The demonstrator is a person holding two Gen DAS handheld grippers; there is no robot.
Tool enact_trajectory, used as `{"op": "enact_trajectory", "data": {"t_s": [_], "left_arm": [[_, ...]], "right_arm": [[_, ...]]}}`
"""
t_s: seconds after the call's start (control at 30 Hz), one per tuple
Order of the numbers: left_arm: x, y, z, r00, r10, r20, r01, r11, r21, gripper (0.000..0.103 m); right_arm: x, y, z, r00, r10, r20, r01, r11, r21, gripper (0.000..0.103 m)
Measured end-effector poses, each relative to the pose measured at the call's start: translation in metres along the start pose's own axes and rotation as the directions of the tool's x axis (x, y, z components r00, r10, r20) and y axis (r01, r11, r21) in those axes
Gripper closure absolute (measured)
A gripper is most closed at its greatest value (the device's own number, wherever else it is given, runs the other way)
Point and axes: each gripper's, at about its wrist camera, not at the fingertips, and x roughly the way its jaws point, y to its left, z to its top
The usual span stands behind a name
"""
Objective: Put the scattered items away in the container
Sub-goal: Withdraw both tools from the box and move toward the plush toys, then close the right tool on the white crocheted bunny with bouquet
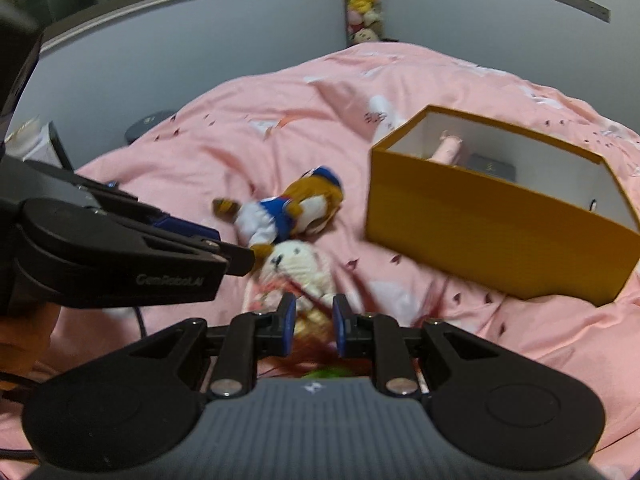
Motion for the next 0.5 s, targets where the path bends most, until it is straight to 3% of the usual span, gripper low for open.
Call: {"op": "enact_trajectory", "data": {"t_s": [0.17,0.5], "left_arm": [[0.007,0.008,-0.003,0.999,-0.001,-0.035,0.0,1.0,-0.02,0.071],[0.021,0.027,-0.003,0.997,-0.035,-0.066,0.031,0.997,-0.071,0.069]], "right_arm": [[0.014,0.012,-0.002,0.998,0.02,-0.054,-0.022,0.999,-0.042,0.081],[0.038,0.02,-0.002,0.992,0.033,-0.122,-0.046,0.993,-0.112,0.056]]}}
